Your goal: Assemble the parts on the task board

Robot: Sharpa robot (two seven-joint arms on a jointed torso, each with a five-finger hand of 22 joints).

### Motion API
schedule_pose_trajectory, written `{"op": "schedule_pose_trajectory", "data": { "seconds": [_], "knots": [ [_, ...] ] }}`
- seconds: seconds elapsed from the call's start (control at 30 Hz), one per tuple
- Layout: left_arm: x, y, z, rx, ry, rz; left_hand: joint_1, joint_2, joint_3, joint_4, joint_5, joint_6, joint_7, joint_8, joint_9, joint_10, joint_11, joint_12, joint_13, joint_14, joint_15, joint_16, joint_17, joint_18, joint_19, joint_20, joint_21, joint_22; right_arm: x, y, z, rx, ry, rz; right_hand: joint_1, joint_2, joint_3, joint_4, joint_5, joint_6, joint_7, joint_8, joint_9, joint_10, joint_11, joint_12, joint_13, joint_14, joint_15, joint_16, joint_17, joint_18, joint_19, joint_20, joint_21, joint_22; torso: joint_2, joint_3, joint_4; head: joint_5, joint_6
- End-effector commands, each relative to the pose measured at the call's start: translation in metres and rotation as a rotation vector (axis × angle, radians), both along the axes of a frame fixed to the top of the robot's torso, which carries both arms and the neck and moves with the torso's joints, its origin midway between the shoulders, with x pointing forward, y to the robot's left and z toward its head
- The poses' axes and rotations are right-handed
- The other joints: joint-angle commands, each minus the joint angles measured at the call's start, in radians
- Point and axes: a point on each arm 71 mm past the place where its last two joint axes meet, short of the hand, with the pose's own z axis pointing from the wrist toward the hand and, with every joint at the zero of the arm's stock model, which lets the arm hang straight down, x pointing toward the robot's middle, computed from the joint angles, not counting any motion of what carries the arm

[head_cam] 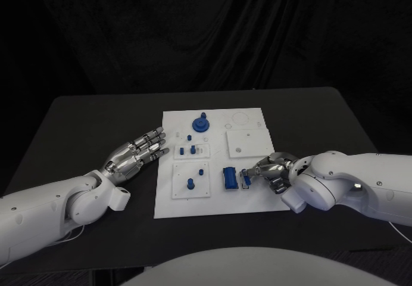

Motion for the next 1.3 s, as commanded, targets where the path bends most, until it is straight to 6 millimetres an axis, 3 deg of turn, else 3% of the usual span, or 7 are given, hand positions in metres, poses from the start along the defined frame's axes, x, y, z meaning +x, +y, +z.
{"op": "schedule_pose_trajectory", "data": {
  "seconds": [0.03, 0.57, 0.77, 1.3],
  "knots": [
    [-0.0006, -0.0012, 0.0024, -0.042, -0.026, -0.001, -0.011, 0.0, 0.007, -0.001, 0.005, 0.0, 0.006, 0.003, 0.001, 0.0, 0.009, 0.004, 0.001, 0.001, 0.003, 0.004, 0.001, 0.002, 0.001, 0.006, 0.006, 0.001, 0.0, 0.0005, -0.0001, -0.01, -0.005, 0.016, -0.003, 0.007, -0.014, 0.001, 0.002, -0.01, 0.002, -0.006, -0.003, 0.104, 0.007, 0.003, 0.263, 0.076, 0.007, -0.004, 0.115, 0.012, 0.026, 0.006, -0.007, 0.206, 0.0, 0.0003, 0.0006, -0.001, 0.0],
    [-0.0024, -0.0011, -0.001, -0.041, -0.015, -0.004, -0.012, -0.001, 0.008, -0.002, 0.005, -0.001, 0.007, 0.003, 0.001, 0.0, 0.009, 0.003, 0.001, 0.002, 0.004, 0.004, 0.001, 0.002, 0.001, 0.006, 0.007, 0.001, -0.0009, -0.0001, 0.0, -0.037, -0.015, 0.043, -0.003, 0.01, -0.062, -0.001, -0.042, -0.038, 0.01, -0.009, 0.004, 0.104, 0.015, 0.003, 0.263, 0.075, 0.014, -0.005, 0.111, 0.013, 0.024, 0.013, -0.013, 0.204, 0.0, 0.0004, -0.0004, 0.0, 0.0],
    [-0.0036, -0.0006, -0.0028, -0.04, -0.01, -0.004, -0.012, -0.001, 0.008, -0.002, 0.005, -0.001, 0.007, 0.003, 0.001, 0.0, 0.009, 0.003, 0.001, 0.002, 0.004, 0.004, 0.001, 0.002, 0.001, 0.006, 0.007, 0.001, -0.0017, -0.0001, 0.0, -0.043, -0.015, 0.056, -0.023, 0.005, -0.104, 0.013, -0.076, -0.053, 0.014, 0.005, 0.016, 0.104, 0.018, 0.003, 0.263, 0.075, 0.017, -0.006, 0.108, 0.014, 0.023, 0.016, -0.016, 0.203, 0.0, 0.0003, -0.0001, 0.0, 0.0],
    [-0.0061, 0.0017, -0.0068, -0.037, -0.001, 0.0, -0.013, -0.001, 0.009, -0.003, 0.005, -0.001, 0.007, 0.003, 0.001, -0.001, 0.009, 0.003, 0.001, 0.002, 0.005, 0.004, 0.002, 0.001, 0.001, 0.006, 0.007, 0.001, -0.0059, -0.0025, 0.002, -0.055, -0.027, 0.083, -0.028, 0.007, -0.137, 0.02, -0.114, -0.062, 0.013, 0.021, 0.027, 0.104, 0.018, 0.003, 0.263, 0.075, 0.017, -0.005, 0.108, 0.014, 0.023, 0.018, -0.018, 0.203, -0.001, 0.0, 0.0002, 0.005, 0.0]
  ]
}}
